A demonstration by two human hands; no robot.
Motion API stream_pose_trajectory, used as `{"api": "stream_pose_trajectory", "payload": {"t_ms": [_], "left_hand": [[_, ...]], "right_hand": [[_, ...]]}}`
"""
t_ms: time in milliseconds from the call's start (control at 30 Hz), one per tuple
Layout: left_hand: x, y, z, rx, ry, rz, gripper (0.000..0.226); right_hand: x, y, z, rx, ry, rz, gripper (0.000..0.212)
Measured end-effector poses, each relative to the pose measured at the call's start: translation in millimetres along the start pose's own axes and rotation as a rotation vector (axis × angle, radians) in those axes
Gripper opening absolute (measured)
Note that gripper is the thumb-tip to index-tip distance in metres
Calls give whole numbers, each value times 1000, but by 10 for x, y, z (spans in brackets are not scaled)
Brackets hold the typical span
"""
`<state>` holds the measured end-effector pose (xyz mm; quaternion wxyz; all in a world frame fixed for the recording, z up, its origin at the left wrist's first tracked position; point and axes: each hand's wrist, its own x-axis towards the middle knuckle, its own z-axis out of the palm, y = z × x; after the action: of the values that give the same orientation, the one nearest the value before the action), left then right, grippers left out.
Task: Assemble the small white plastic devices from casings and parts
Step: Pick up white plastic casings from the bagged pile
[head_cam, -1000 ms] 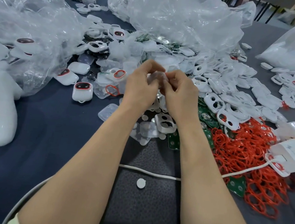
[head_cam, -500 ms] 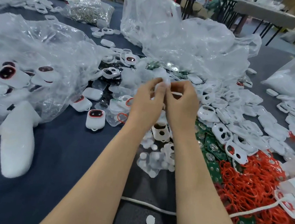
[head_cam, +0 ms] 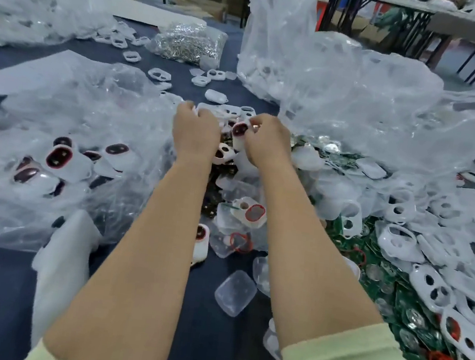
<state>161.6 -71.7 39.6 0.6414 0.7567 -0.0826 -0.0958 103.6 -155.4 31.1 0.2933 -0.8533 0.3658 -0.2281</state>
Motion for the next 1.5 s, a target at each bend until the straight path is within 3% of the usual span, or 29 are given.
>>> {"api": "stream_pose_trajectory", "payload": {"t_ms": [133, 233, 433, 633, 800, 933, 1067, 1300, 1400, 1500], "left_hand": [[141, 43, -31, -172, 124, -52, 47], [202, 76, -3, -257, 108, -118, 49], [277, 17, 52, -281, 56, -115, 43], [266, 8, 98, -255, 27, -83, 38], [125, 59, 48, -230, 11, -32, 33], [-200, 135, 75, -251, -141, 58, 19], [-741, 126, 172, -188, -333, 177, 20], [-1582, -178, 389, 59, -763, 97, 28], [-1784, -296, 425, -18, -806, 141, 24], [-1843, -378, 424, -107, -736, 149, 25]], "right_hand": [[218, -109, 163, -185, -22, 31, 41], [310, -219, 324, -239, -11, -104, 47], [502, -322, 589, -402, -284, -178, 39], [426, -263, 570, -230, -58, -95, 30], [185, -296, 184, 181, 203, -115, 22], [-190, -233, -312, 290, 311, -184, 21], [-688, 120, -738, 243, 330, -106, 20], [-1527, 918, -1164, 207, 330, 114, 5], [-1666, 1094, -1221, 224, 325, 125, 4], [-1692, 1150, -1252, 207, 313, 75, 6]]}}
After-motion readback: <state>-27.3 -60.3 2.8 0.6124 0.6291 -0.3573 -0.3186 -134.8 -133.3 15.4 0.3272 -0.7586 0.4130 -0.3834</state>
